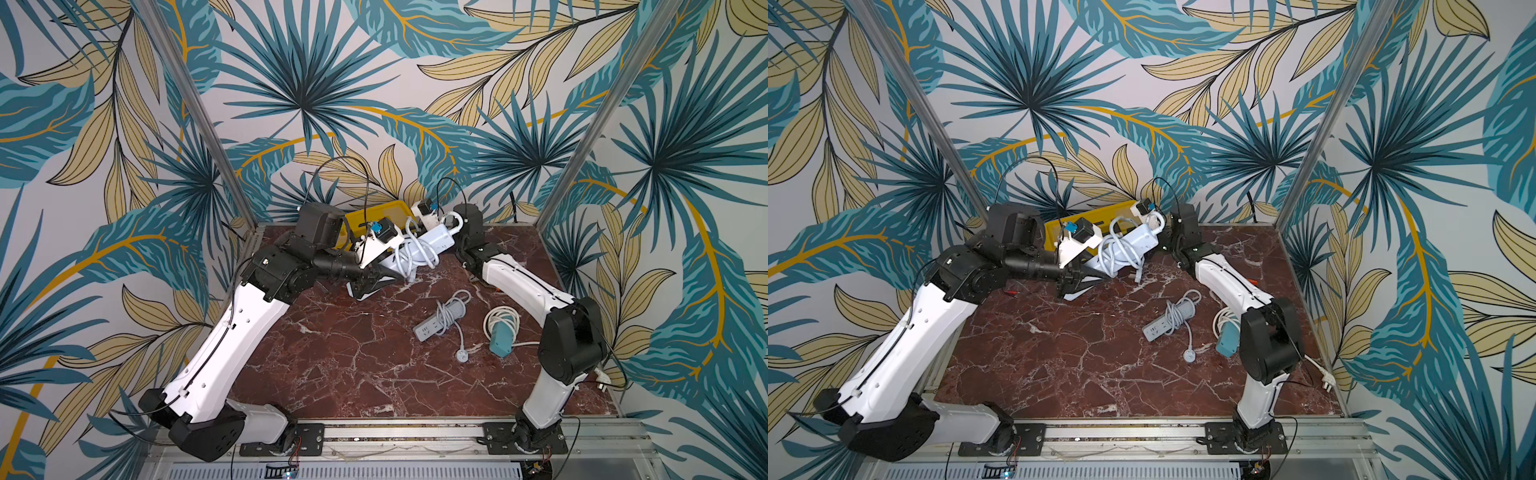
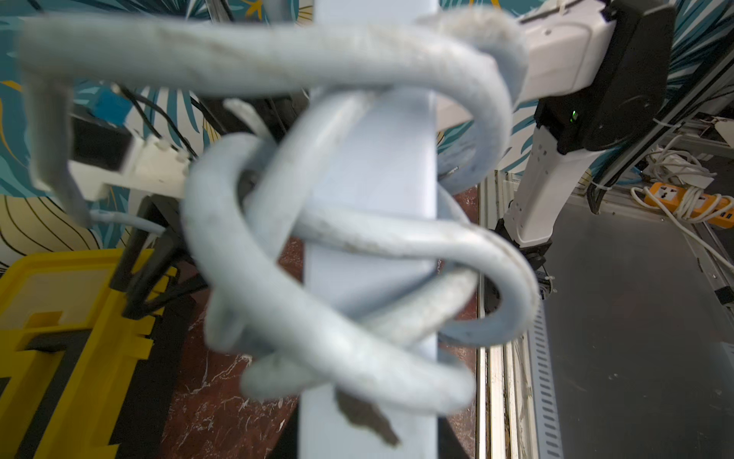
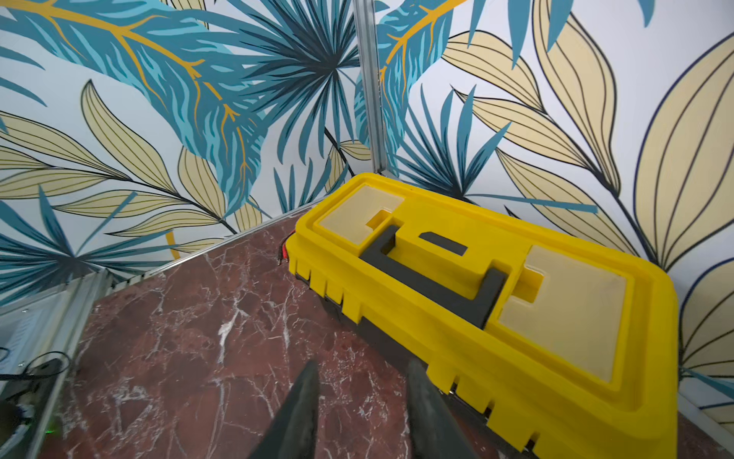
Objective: Wrap the cord around the power strip
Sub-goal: Wrap the power cord around the power strip.
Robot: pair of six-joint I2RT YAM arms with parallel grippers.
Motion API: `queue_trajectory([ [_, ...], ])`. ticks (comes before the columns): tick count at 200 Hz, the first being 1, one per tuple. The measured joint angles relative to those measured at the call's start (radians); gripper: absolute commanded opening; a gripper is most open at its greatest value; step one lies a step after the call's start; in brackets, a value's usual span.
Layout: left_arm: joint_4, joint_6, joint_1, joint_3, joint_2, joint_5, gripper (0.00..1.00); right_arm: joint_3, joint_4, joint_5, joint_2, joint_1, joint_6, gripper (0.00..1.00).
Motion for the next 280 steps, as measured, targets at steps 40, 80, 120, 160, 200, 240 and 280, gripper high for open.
queue_trajectory([
  [40, 0.003, -0.053, 0.0, 0.057, 0.064, -0.041, 0.0, -0.19, 0.206, 0.131, -0.002, 0.016, 0.158, 0.45],
  [80, 0.002, -0.108, 0.013, 0.071, 0.113, -0.106, 0.0, -0.274, 0.215, 0.261, -0.048, 0.067, 0.138, 0.14],
  [120, 0.003, -0.161, 0.067, 0.096, 0.142, -0.201, 0.0, -0.361, 0.183, 0.367, -0.143, 0.128, 0.093, 0.02],
  [160, -0.002, -0.181, 0.173, 0.1, 0.167, -0.278, 0.0, -0.491, 0.09, 0.463, -0.302, 0.211, 0.023, 0.0],
  [200, -0.009, -0.129, 0.187, 0.046, 0.24, -0.432, 0.0, -0.488, -0.147, 0.6, -0.516, 0.377, -0.229, 0.0],
  [240, -0.002, -0.035, 0.094, -0.173, 0.25, -0.452, 0.0, -0.343, -0.439, 0.748, -0.62, 0.389, -0.5, 0.0],
  [280, 0.042, 0.046, 0.006, -0.366, 0.179, -0.35, 0.0, -0.092, -0.636, 0.777, -0.484, 0.315, -0.709, 0.0],
])
